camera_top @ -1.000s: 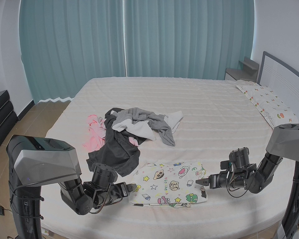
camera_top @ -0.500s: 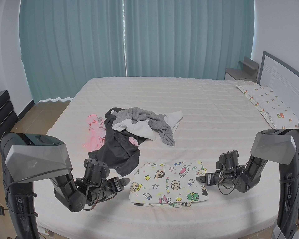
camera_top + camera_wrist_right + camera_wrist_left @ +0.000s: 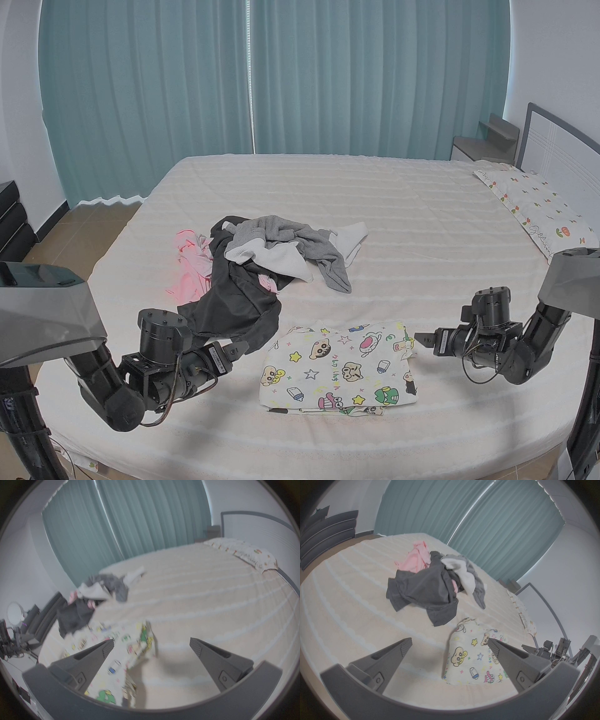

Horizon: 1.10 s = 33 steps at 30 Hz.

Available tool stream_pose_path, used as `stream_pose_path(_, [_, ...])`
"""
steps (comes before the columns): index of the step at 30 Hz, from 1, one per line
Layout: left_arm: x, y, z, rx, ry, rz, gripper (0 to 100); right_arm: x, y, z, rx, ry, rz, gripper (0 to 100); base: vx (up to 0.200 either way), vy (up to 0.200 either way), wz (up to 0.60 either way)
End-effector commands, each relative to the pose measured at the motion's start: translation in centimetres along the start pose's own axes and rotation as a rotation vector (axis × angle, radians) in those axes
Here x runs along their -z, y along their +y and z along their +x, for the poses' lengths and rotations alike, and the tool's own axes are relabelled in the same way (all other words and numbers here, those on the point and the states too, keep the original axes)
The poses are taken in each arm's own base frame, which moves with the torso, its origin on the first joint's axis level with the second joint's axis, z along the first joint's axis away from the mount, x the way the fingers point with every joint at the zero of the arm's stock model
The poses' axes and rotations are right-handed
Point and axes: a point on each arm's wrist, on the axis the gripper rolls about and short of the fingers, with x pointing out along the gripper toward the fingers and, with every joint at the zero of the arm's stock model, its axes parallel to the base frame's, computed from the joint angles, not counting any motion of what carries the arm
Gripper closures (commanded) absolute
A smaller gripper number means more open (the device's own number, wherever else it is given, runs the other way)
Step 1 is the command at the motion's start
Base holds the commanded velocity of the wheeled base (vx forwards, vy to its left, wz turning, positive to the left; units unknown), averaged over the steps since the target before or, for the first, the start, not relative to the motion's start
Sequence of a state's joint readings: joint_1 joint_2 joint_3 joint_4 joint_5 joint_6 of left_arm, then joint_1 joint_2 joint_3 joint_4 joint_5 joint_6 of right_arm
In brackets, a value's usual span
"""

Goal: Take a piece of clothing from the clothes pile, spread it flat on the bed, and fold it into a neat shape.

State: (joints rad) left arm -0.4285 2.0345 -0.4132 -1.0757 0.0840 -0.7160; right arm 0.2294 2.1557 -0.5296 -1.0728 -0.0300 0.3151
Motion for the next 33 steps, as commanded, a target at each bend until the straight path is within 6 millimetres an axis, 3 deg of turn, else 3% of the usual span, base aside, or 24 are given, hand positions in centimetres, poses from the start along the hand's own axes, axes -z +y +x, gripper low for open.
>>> stream_pose_path(1, [-3.5, -2.3, -6.9, 0.089, -0.248, -0.021, 0, -2.5, 0.4, -7.8, -0.045, -0.292, 0.064, 0, 0.000, 0.000, 0.00])
stream_pose_path(6, [-4.8, -3.0, -12.9, 0.132, -0.430, 0.046, 0, -3.2, 0.3, -14.1, -0.046, -0.487, 0.027, 0, 0.000, 0.000, 0.00])
stream_pose_path(10, [-4.7, -2.1, -17.7, 0.113, -0.557, 0.179, 0, -1.8, -0.3, -19.3, -0.052, -0.561, 0.021, 0, 0.000, 0.000, 0.00])
stream_pose_path(14, [-4.4, -1.1, -21.2, 0.060, -0.633, 0.252, 0, -2.2, -0.7, -22.5, -0.018, -0.675, 0.046, 0, 0.000, 0.000, 0.00])
stream_pose_path(16, [-3.8, 0.0, -24.5, 0.043, -0.668, 0.296, 0, -1.3, -1.2, -25.6, 0.016, -0.714, 0.055, 0, 0.000, 0.000, 0.00])
stream_pose_path(19, [-3.1, 1.0, -26.9, 0.004, -0.679, 0.348, 0, 0.2, -1.7, -27.7, 0.032, -0.713, 0.026, 0, 0.000, 0.000, 0.00])
stream_pose_path(25, [-1.4, 3.3, -32.1, -0.035, -0.695, 0.409, 0, 4.9, -3.2, -31.1, 0.104, -0.660, -0.047, 0, 0.000, 0.000, 0.00])
stream_pose_path(27, [-1.4, 3.3, -32.1, -0.035, -0.695, 0.409, 0, 4.9, -3.2, -31.1, 0.104, -0.660, -0.047, 0, 0.000, 0.000, 0.00])
stream_pose_path(28, [-0.8, 4.0, -33.3, -0.100, -0.682, 0.407, 0, 5.8, -3.5, -32.4, 0.151, -0.661, -0.060, 0, 0.000, 0.000, 0.00])
stream_pose_path(33, [0.2, 4.5, -33.8, -0.210, -0.723, 0.382, 0, 8.0, -3.6, -33.8, 0.179, -0.646, -0.112, 0, 0.000, 0.000, 0.00])
